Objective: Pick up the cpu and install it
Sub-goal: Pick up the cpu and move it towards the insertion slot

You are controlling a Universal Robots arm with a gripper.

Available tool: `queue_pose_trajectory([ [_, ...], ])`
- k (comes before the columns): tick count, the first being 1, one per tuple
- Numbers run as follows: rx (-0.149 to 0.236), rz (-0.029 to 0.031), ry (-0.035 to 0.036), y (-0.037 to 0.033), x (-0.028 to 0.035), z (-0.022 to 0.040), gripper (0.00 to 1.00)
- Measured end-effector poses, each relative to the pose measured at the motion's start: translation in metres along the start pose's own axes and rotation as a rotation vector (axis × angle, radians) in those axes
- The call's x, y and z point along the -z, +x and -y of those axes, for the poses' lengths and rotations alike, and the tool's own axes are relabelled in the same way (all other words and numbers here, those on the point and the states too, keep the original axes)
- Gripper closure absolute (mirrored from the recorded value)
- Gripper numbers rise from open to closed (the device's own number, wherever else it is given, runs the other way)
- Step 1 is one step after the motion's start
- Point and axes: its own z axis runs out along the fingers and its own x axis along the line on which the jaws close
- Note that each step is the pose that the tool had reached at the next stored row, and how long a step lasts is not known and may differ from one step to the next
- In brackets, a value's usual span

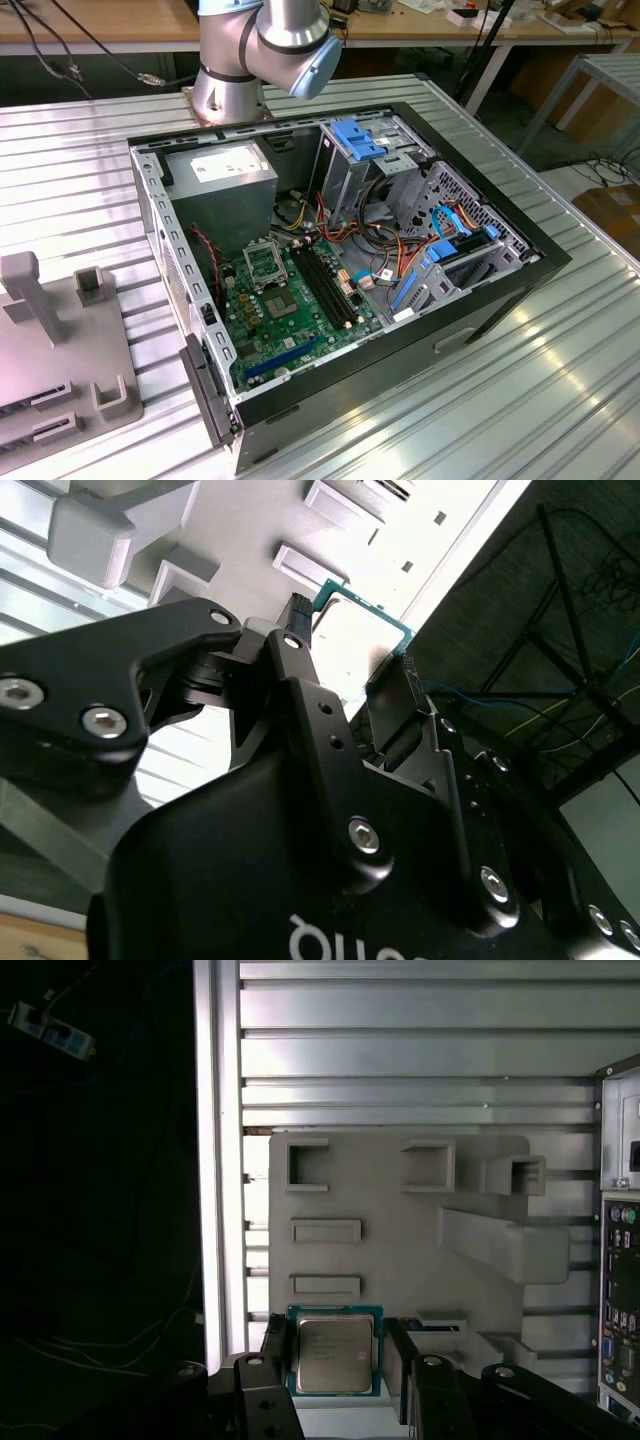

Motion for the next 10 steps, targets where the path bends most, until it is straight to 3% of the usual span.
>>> queue_pose_trajectory([
  [10,0.000,0.0001,-0.0001,0.0001,0.0098,0.0002,0.53],
])
